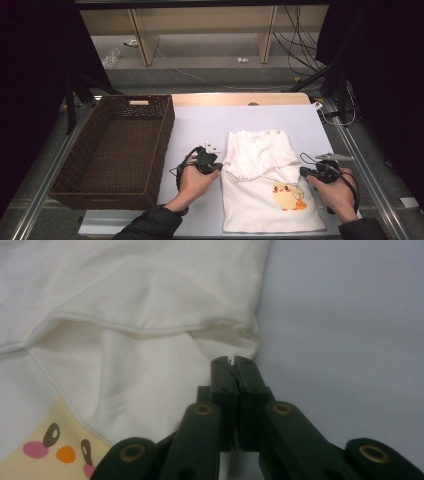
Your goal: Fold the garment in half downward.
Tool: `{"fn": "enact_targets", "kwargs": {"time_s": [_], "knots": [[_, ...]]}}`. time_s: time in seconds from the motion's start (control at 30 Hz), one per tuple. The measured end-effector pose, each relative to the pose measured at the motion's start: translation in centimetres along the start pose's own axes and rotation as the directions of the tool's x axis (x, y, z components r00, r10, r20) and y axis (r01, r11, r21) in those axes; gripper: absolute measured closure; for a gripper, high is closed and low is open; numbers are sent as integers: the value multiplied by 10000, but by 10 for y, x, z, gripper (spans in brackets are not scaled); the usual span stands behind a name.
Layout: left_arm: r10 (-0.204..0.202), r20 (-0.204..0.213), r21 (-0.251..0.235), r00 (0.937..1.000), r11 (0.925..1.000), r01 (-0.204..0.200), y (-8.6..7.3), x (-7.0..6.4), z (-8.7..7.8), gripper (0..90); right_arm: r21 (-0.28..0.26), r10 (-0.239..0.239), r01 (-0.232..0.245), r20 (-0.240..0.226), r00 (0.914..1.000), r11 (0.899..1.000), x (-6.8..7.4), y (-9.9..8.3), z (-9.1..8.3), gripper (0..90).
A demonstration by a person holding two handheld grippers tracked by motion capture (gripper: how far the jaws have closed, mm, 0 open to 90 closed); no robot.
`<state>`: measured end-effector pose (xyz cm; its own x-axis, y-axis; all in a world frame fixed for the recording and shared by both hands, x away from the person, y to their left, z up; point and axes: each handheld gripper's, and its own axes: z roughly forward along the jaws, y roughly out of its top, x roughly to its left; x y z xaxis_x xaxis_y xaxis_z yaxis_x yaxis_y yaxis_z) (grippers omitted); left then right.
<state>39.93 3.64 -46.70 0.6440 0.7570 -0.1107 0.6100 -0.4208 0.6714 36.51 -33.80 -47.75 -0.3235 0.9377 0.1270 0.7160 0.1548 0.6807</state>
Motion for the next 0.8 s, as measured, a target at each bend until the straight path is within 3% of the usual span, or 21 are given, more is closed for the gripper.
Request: {"fn": "enact_targets", "kwargs": {"time_s": [0.8], "knots": [[-208,-304,374,9993,9991,220,-7,22,-19,900,160,-243,253,-587,9980,9996,24,5,8,887]]}}
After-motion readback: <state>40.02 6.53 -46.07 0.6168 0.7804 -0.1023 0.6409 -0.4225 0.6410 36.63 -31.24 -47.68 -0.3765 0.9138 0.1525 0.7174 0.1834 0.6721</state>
